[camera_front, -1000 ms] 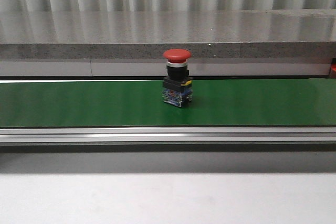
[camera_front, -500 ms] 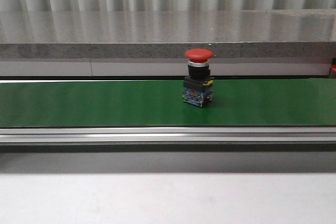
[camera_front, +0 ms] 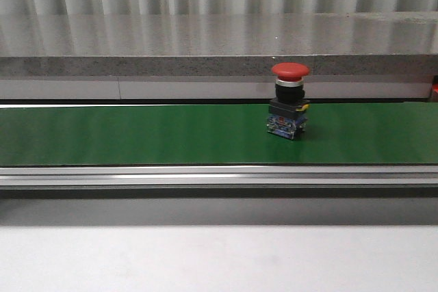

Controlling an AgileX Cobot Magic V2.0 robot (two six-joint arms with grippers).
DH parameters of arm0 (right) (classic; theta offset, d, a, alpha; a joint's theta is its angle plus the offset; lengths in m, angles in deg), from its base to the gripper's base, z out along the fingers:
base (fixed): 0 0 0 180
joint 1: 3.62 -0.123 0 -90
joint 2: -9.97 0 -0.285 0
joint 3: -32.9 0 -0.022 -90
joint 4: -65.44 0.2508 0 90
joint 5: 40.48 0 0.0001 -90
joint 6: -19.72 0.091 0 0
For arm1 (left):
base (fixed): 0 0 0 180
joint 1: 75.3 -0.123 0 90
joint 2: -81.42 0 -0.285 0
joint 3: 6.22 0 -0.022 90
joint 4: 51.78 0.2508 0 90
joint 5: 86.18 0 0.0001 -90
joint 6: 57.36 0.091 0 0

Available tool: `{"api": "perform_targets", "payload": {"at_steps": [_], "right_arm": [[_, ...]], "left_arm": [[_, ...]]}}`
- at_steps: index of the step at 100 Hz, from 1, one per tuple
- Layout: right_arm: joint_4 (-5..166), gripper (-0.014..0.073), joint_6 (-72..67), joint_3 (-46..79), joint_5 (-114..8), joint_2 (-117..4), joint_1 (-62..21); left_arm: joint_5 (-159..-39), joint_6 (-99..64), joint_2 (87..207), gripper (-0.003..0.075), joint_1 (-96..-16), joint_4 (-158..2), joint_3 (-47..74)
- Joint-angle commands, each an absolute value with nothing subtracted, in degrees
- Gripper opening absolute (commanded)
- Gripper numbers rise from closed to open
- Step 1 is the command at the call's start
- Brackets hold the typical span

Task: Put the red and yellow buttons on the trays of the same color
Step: 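Lower the yellow button into the yellow tray and open the right gripper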

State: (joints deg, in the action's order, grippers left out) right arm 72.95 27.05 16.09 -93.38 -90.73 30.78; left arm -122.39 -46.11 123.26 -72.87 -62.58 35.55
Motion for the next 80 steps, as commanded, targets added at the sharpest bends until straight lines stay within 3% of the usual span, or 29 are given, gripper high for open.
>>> {"api": "perform_targets", "payload": {"at_steps": [1,29,80], "right_arm": [[74.1,0.0181,25.7,17.3,-92.4,-89.0,31.0],[77.1,0.0462,23.4,17.3,-92.6,-90.4,31.0],[75.1,0.0469,21.8,17.3,-93.4,-76.9,29.9]], "left_arm": [[-118.4,-46.0,123.3,-0.0020,-72.5,-63.5,34.0],[-118.4,-46.0,123.3,-0.0020,-72.5,-63.5,34.0],[-118.4,-46.0,123.3,-0.0020,-72.5,-63.5,34.0]]}}
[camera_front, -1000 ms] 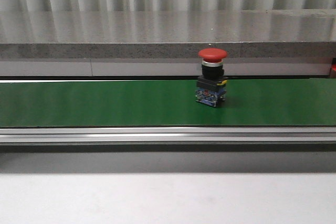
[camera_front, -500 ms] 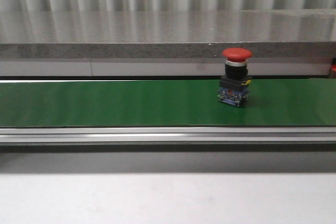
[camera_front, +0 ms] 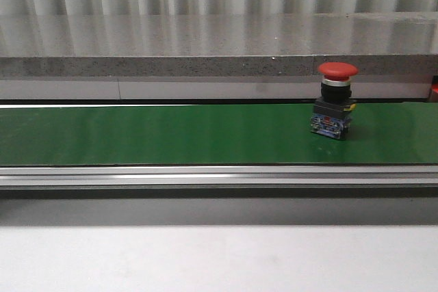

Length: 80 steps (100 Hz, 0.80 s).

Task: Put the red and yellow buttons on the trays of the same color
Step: 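Lower the yellow button into the yellow tray and open the right gripper, then grasp the red button at the belt's end with the right gripper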

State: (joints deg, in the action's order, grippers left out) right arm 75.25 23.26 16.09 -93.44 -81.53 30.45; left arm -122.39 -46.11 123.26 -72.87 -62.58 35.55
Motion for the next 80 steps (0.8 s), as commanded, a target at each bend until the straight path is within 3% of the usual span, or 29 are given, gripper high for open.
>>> {"api": "perform_targets", "payload": {"at_steps": [1,14,30,57,80], "right_arm": [[75.1,0.0469,21.8,17.3,-93.6,-76.7,29.7],[75.8,0.0489,21.1,17.3,-94.1,-72.9,26.4],[76.1,0.0585,20.7,17.4,-94.5,-70.4,19.0],[80.3,0.0582,12.2,22.9,-102.2,-72.5,4.9],[82.5,0.0582,-5.4,28.7,-106.7,-78.5,-0.1]], "left_arm": [[-118.4,-46.0,123.3,-0.0020,-72.5,-63.5,34.0],[-118.4,-46.0,123.3,-0.0020,-72.5,-63.5,34.0],[-118.4,-46.0,123.3,-0.0020,-72.5,-63.5,34.0],[-118.4,-46.0,123.3,-0.0020,-72.5,-63.5,34.0],[-118.4,-46.0,123.3,-0.0020,-72.5,-63.5,34.0]]}}
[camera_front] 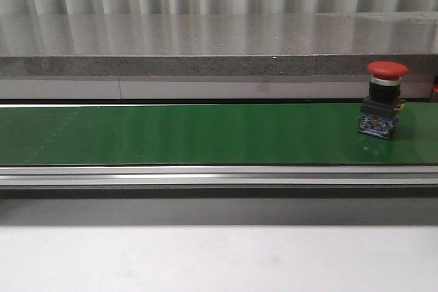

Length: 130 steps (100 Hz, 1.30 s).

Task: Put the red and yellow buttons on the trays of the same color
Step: 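Grasp the red button at the belt's end with the right gripper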

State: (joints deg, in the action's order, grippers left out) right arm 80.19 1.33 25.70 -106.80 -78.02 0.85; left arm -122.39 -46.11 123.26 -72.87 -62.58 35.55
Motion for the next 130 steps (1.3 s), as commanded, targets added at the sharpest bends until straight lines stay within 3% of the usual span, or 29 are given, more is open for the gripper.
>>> {"api": "perform_targets", "payload": {"at_steps": [1,55,62,77,86,107,130], "right_arm": [[83.1,0.0582,-5.9,28.8,-106.8,-78.9,-0.2],[89.1,0.0568,-18.8,31.9,-100.8,-92.8,-0.4],[89.4,0.0494,-19.2,31.7,-98.8,-93.1,-0.4],[89.5,0.0228,-20.2,31.7,-98.8,-93.1,-0.4],[89.6,0.0146,-20.2,31.7,-98.8,-93.0,-0.4],[90.0,0.0130,-16.8,31.8,-97.2,-89.4,1.1],[89.9,0.0130,-12.2,31.8,-94.5,-85.7,9.0]], "left_arm": [[-118.4,-46.0,123.3,-0.0020,-72.5,-63.5,34.0],[-118.4,-46.0,123.3,-0.0020,-72.5,-63.5,34.0],[-118.4,-46.0,123.3,-0.0020,-72.5,-63.5,34.0],[-118.4,-46.0,123.3,-0.0020,-72.5,-63.5,34.0],[-118.4,-46.0,123.3,-0.0020,-72.5,-63.5,34.0],[-118.4,-46.0,123.3,-0.0020,-72.5,-63.5,34.0],[-118.4,-46.0,123.3,-0.0020,-72.5,-63.5,34.0]]}}
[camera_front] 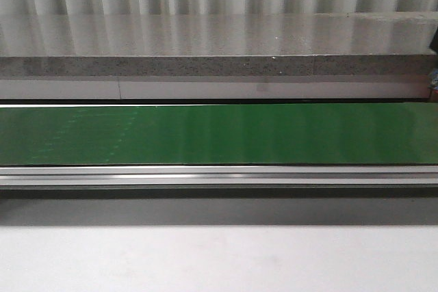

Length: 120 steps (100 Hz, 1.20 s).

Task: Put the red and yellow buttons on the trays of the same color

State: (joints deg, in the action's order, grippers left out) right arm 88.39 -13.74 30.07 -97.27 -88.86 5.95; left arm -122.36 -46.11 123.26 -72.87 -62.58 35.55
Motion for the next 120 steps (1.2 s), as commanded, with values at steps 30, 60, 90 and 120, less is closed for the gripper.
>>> {"api": "perform_targets", "payload": {"at_steps": [30,60,90,120], "right_arm": [[89.9,0.0130,-7.4,31.8,-86.8,-85.8,19.8],[89.1,0.0130,-3.4,31.8,-84.0,-88.2,25.6],[89.1,0.0130,-3.4,31.8,-82.3,-91.8,26.9],[89.1,0.0130,-3.4,31.8,-80.3,-97.1,26.9]], "left_arm": [[-118.4,-46.0,123.3,-0.0020,-72.5,-63.5,34.0],[-118.4,-46.0,123.3,-0.0020,-72.5,-63.5,34.0],[-118.4,-46.0,123.3,-0.0020,-72.5,-63.5,34.0],[-118.4,-46.0,123.3,-0.0020,-72.5,-63.5,34.0]]}}
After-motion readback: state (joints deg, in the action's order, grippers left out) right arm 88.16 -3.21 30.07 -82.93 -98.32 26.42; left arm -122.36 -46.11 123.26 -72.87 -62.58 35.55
